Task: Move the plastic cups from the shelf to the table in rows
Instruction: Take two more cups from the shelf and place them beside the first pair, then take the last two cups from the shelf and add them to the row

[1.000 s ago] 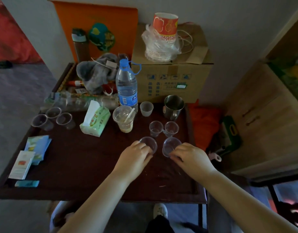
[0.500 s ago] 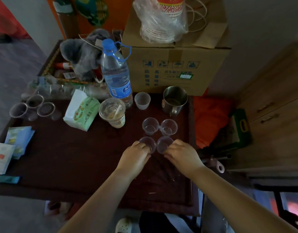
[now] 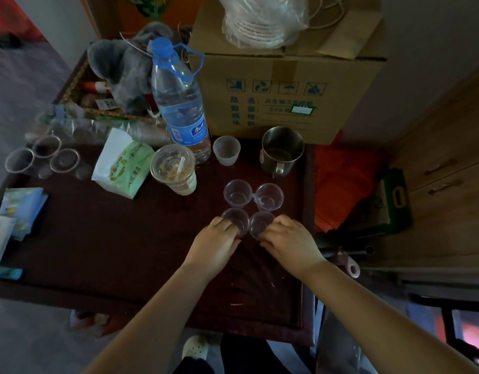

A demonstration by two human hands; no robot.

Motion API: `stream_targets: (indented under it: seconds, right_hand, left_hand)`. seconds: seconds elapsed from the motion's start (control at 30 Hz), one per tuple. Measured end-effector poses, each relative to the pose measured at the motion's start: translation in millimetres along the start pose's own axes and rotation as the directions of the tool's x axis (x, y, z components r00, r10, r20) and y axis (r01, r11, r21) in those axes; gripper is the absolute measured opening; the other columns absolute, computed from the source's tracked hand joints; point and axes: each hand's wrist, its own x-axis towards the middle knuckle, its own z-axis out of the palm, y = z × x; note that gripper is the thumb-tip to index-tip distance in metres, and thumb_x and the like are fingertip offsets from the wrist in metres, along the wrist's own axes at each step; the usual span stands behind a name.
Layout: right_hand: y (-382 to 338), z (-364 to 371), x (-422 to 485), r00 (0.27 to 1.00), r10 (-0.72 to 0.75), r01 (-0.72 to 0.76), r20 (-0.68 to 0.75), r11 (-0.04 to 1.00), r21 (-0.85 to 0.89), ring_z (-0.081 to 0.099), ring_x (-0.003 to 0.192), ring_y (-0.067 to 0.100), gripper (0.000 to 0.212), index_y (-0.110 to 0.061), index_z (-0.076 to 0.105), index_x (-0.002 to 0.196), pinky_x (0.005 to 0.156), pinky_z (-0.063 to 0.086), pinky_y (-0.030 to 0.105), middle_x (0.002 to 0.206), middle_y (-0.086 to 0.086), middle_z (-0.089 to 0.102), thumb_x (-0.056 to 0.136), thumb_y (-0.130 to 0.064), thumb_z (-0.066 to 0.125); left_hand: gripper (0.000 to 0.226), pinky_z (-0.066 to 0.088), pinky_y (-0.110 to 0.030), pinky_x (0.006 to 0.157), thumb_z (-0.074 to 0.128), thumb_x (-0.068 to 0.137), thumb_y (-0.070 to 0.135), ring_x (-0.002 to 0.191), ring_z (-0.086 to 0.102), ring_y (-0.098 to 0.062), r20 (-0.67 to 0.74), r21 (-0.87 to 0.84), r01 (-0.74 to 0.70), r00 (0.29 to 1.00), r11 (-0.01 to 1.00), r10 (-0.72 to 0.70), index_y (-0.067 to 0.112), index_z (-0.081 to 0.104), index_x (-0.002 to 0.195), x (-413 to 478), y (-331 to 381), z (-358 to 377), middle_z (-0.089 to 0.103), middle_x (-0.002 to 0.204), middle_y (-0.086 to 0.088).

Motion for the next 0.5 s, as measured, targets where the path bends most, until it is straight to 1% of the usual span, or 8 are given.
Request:
stream_targets:
  seconds: [0.07,0.13,0.27,0.37,0.43,0.5]
  right_hand:
    - [-1,1,-1,1.000,0.003,-0.003,0.001,1.000,-0.002,0.051,0.101,0.020,0.024,-0.016,0.065,0.104,0.083,0.043,0.033,0.100,-0.003,0.067,0.086,-0.030,0.057]
    - [-2,0,-4,1.000,0.012,-0.012,-0.014,1.000,0.012,0.051,0.104,0.021,0.028,-0.016,0.063,0.110,0.085,0.043,0.033,0.105,-0.002,0.066,0.086,-0.030,0.058]
    - [-6,-6,-12,0.994,0.061,-0.056,-0.089,0.997,0.057,0.055,0.102,0.021,0.033,-0.014,0.062,0.112,0.084,0.046,0.034,0.106,0.001,0.065,0.083,-0.029,0.063]
    - [-15,-15,-20,0.984,0.104,-0.092,-0.146,0.992,0.081,0.055,0.102,0.020,0.032,-0.014,0.062,0.112,0.082,0.047,0.033,0.107,0.000,0.064,0.084,-0.029,0.061]
    - [-24,-25,-26,0.975,0.122,-0.109,-0.185,0.991,0.081,0.056,0.102,0.019,0.030,-0.014,0.062,0.111,0.080,0.047,0.032,0.107,0.000,0.064,0.085,-0.030,0.059]
    - [-36,-36,-33,0.964,0.141,-0.128,-0.226,0.989,0.073,0.056,0.101,0.019,0.031,-0.014,0.061,0.112,0.079,0.048,0.031,0.107,0.000,0.063,0.085,-0.029,0.059]
  left_hand:
    - [0.027,0.043,-0.026,0.080,0.058,0.086,0.026,0.107,0.048,-0.016,-0.006,0.002,0.007,1.000,1.000,-0.007,0.015,0.059,0.110,-2,1,0,0.060,0.113,-0.001]
    - [0.031,0.043,-0.026,0.084,0.060,0.084,0.026,0.109,0.047,-0.016,-0.017,-0.009,0.007,1.000,1.000,-0.008,0.015,0.058,0.113,-3,3,-1,0.059,0.115,0.000]
    - [0.035,0.043,-0.027,0.087,0.061,0.083,0.026,0.113,0.046,-0.015,-0.035,-0.010,-0.004,0.999,1.000,0.003,0.017,0.056,0.117,-8,5,-6,0.057,0.117,0.002]
    - [0.036,0.043,-0.027,0.086,0.059,0.084,0.028,0.112,0.045,-0.014,-0.053,-0.005,-0.012,0.999,1.000,0.011,0.018,0.055,0.119,-16,8,-14,0.056,0.117,0.004]
    - [0.034,0.045,-0.026,0.084,0.058,0.084,0.029,0.110,0.048,-0.013,-0.083,0.001,-0.036,0.996,0.999,0.036,0.018,0.056,0.117,-23,10,-24,0.057,0.115,0.004]
    - [0.035,0.044,-0.026,0.086,0.057,0.085,0.029,0.108,0.049,-0.013,-0.127,0.010,-0.079,0.989,0.997,0.080,0.019,0.054,0.118,-29,13,-39,0.058,0.113,0.005]
